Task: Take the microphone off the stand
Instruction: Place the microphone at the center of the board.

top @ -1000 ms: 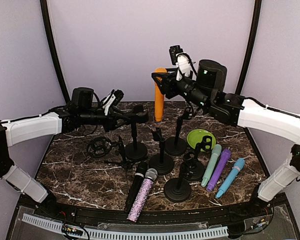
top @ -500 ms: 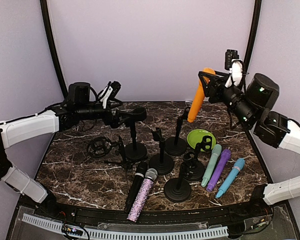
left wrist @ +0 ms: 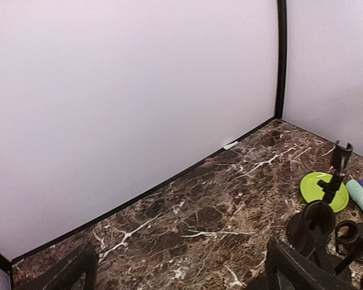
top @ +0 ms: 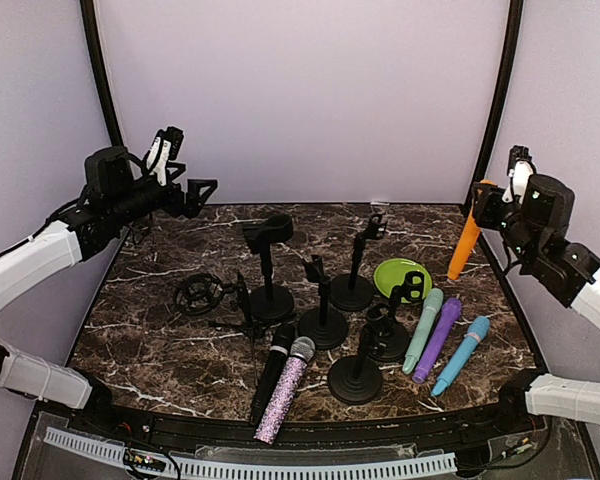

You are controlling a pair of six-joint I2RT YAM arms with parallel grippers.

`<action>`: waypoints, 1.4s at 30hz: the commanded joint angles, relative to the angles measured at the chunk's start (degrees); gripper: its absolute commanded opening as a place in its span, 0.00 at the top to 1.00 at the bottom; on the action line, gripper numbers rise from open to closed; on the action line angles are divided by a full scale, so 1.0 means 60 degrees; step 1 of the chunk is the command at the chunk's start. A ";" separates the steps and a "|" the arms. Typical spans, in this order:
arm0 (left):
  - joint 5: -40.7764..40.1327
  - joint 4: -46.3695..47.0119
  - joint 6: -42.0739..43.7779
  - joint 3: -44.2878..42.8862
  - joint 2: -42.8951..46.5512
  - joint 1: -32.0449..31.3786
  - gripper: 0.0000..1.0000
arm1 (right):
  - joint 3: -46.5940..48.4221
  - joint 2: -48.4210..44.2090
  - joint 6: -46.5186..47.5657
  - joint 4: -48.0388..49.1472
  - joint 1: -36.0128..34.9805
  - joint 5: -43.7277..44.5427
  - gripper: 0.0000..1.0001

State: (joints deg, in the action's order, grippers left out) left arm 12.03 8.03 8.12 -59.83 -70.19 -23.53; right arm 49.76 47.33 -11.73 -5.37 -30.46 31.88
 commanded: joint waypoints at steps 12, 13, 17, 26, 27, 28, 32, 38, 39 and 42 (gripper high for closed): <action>-0.1126 -0.0481 0.0179 0.0891 0.0593 0.0391 0.01 | -0.2408 0.1415 -0.4779 0.2729 0.4109 -0.6921 0.77; -0.1126 -0.0485 0.0174 0.0879 0.0579 0.0391 0.01 | -0.2542 0.1538 -0.4998 0.3085 0.4109 -0.7058 0.77; -0.1101 -0.0473 0.0184 0.0927 0.0553 0.0393 0.01 | -0.2638 0.2060 -0.5290 0.3573 0.4093 -0.7338 0.76; -0.1073 -0.0518 0.0140 0.0938 0.0477 0.0391 0.01 | -0.2908 0.2422 -0.5129 0.2510 0.4080 -0.6850 0.73; -0.1056 -0.0518 0.0126 0.0924 0.0463 0.0391 0.01 | -0.3024 0.2424 -0.5199 0.2532 0.4080 -0.6802 0.72; -0.1017 -0.0529 0.0097 0.0914 0.0442 0.0391 0.01 | -0.3121 0.2424 -0.5244 0.2535 0.4069 -0.6724 0.71; -0.0999 -0.0547 0.0044 0.0883 0.0381 0.0391 0.01 | -0.3501 0.2378 -0.5470 0.2696 0.4009 -0.6049 0.70; -0.1001 -0.0535 0.0010 0.0897 0.0365 0.0391 0.01 | -0.3693 0.3315 -0.5674 0.3457 0.3800 -0.6122 0.66; -0.1000 -0.0534 0.0009 0.0901 0.0362 0.0391 0.01 | -0.3660 0.3631 -0.5653 0.3542 0.3727 -0.6154 0.63; -0.0978 -0.0547 0.0009 0.0912 0.0333 0.0391 0.01 | -0.3544 0.4270 -0.5672 0.3773 0.3497 -0.6173 0.60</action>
State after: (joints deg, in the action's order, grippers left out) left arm 5.93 5.26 8.54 -54.94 -68.34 -21.17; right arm 29.04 68.27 -46.48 17.63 -7.11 -4.32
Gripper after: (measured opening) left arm 0.988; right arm 0.468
